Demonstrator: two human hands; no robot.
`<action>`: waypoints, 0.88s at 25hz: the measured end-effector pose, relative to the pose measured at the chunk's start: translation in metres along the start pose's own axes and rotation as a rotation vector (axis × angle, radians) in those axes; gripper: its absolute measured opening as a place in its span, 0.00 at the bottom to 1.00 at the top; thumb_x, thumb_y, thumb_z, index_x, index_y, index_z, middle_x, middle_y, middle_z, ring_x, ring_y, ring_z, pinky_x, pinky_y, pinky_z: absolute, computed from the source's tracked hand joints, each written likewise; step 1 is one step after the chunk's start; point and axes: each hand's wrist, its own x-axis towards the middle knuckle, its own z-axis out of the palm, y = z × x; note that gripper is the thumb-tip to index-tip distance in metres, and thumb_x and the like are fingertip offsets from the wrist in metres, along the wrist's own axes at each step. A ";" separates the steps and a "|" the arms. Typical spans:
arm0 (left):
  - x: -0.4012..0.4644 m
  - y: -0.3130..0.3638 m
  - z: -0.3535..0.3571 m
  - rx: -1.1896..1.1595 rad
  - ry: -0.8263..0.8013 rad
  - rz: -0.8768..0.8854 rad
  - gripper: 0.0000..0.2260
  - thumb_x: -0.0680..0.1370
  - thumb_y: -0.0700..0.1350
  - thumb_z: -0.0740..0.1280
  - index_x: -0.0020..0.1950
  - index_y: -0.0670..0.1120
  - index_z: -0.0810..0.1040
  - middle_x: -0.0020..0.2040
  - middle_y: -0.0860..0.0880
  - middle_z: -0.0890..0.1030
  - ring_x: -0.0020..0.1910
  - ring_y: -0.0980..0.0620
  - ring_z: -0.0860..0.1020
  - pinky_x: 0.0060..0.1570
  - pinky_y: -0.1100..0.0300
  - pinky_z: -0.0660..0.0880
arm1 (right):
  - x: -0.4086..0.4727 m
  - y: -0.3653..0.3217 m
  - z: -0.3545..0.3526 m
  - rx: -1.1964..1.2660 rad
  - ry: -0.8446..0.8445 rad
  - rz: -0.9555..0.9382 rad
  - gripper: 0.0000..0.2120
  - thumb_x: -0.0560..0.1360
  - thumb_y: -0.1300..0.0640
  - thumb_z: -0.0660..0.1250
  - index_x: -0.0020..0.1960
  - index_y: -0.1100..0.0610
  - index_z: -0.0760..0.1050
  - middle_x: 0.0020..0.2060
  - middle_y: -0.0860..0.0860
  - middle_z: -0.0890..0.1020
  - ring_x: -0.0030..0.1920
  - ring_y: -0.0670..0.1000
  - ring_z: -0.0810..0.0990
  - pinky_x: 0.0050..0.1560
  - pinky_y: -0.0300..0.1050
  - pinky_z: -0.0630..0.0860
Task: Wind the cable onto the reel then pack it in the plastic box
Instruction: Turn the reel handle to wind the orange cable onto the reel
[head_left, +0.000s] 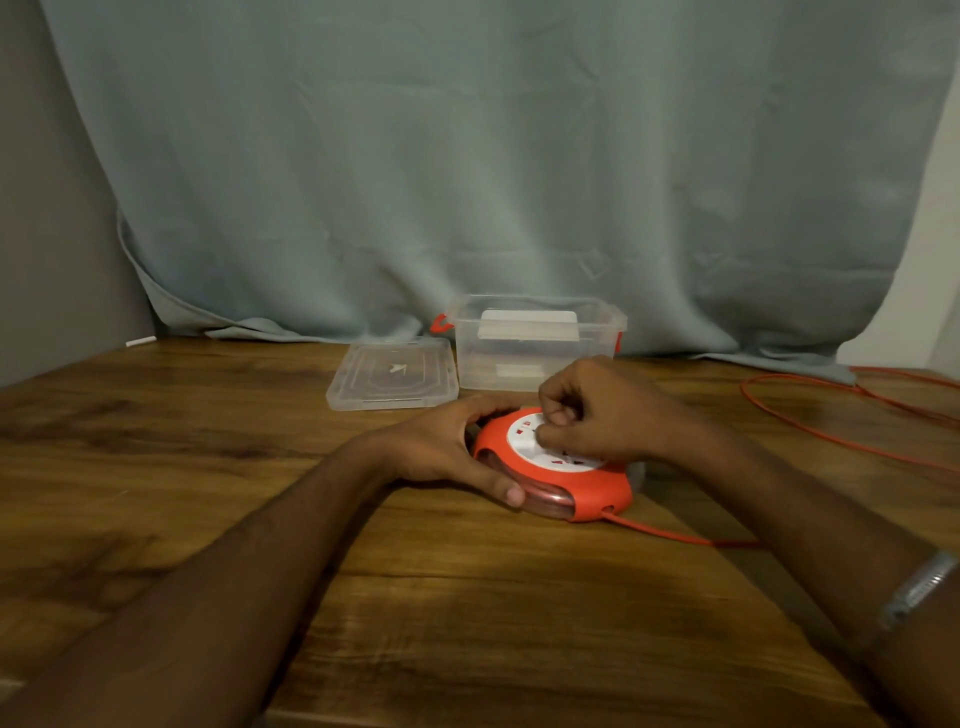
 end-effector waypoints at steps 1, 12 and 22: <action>0.000 -0.001 0.000 -0.001 -0.005 -0.010 0.43 0.67 0.47 0.85 0.76 0.63 0.67 0.66 0.67 0.75 0.62 0.68 0.76 0.58 0.72 0.74 | -0.001 0.003 -0.007 0.027 -0.028 -0.013 0.08 0.69 0.55 0.76 0.36 0.50 0.77 0.30 0.39 0.80 0.31 0.41 0.76 0.34 0.41 0.68; 0.000 -0.003 -0.001 0.058 -0.007 -0.048 0.57 0.58 0.61 0.85 0.83 0.57 0.63 0.77 0.58 0.72 0.72 0.56 0.72 0.74 0.55 0.72 | -0.006 0.038 -0.020 0.315 -0.267 0.054 0.28 0.68 0.62 0.82 0.59 0.50 0.70 0.54 0.50 0.87 0.34 0.43 0.75 0.35 0.40 0.74; 0.002 -0.005 -0.001 0.016 0.020 -0.013 0.45 0.64 0.53 0.87 0.77 0.59 0.69 0.69 0.65 0.75 0.67 0.62 0.75 0.65 0.66 0.73 | -0.002 0.014 0.001 -0.001 -0.066 0.061 0.24 0.67 0.41 0.78 0.29 0.54 0.70 0.21 0.44 0.72 0.26 0.45 0.70 0.34 0.48 0.68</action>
